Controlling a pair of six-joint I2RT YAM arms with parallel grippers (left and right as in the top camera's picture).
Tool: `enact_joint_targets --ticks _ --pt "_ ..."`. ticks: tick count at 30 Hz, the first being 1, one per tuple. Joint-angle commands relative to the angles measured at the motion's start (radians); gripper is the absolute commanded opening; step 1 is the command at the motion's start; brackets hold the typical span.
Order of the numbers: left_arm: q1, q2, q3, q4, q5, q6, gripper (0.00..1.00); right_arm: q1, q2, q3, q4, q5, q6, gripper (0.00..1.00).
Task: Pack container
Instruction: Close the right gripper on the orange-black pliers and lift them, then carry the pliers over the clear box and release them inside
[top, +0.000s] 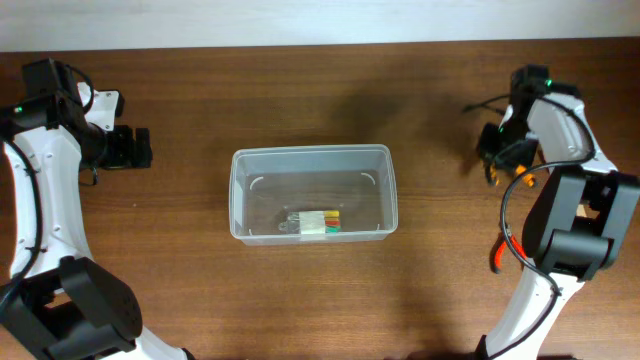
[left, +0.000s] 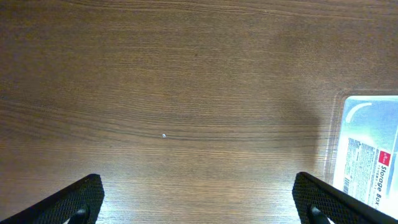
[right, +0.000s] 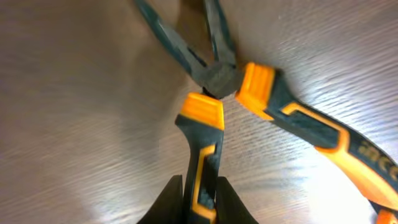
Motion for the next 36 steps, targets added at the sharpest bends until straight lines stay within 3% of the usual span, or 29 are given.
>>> enact_joint_targets --ticks 1,19,36 --pt "0.008 0.009 -0.005 -0.004 0.015 -0.010 0.99 0.028 -0.008 0.137 -0.052 0.000 -0.050 0.15" --pt "0.008 0.009 -0.005 -0.022 0.015 -0.010 0.99 0.388 -0.014 0.557 -0.393 0.049 -0.275 0.15" --pt "0.008 0.009 -0.005 -0.019 0.015 -0.010 0.99 0.780 -0.066 0.581 -0.538 -0.022 -0.311 0.15"
